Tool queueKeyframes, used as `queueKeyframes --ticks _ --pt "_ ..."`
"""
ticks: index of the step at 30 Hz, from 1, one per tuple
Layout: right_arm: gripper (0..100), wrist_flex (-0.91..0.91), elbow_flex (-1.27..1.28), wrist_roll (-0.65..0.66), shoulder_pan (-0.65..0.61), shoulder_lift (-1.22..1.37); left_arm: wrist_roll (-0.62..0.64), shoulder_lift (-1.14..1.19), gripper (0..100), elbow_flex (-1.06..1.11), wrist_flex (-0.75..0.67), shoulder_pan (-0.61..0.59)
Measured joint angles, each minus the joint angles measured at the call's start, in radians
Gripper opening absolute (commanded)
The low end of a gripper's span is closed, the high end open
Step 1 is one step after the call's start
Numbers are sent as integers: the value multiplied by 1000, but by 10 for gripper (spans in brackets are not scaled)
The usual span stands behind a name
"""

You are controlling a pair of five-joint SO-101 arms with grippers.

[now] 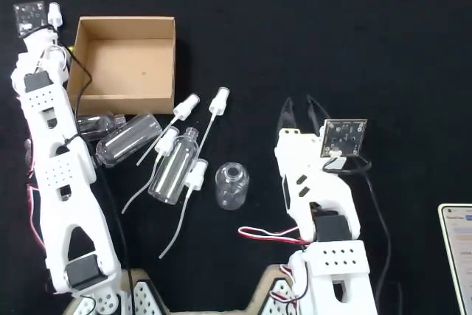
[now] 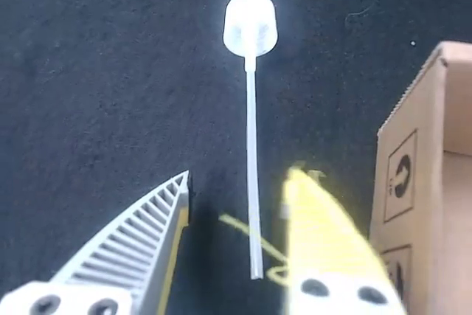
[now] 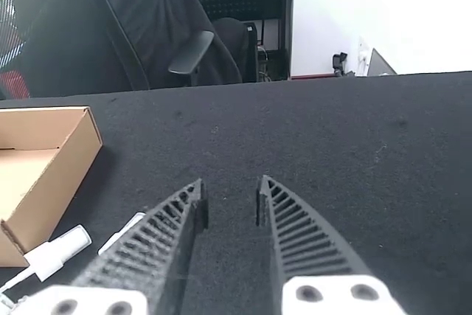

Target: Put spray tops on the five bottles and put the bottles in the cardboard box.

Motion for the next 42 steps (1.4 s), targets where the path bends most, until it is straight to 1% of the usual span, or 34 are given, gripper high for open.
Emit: queueKeyframes --ticks 3,5,7,11,19,25,31,35,37,41,42 --pt "116 0 0 0 0 0 -17 0 179 0 0 0" --pt "116 0 0 0 0 0 -44 0 179 0 0 0" --pt "116 0 0 0 0 0 -63 0 152 0 0 0" --pt "116 0 0 0 0 0 -71 0 29 0 0 0" --pt "116 0 0 0 0 0 -71 0 29 0 6 0" --pt "116 0 0 0 0 0 -72 -37 29 0 160 -23" --pt "116 0 0 0 0 0 -71 -101 29 0 345 -95" --pt "116 0 0 0 0 0 -71 -117 34 0 397 -140" --pt "116 0 0 0 0 0 -71 -123 63 0 400 -146" --pt "116 0 0 0 0 0 -71 -166 251 0 407 -146" --pt "116 0 0 0 0 0 -71 -183 282 0 410 -143"
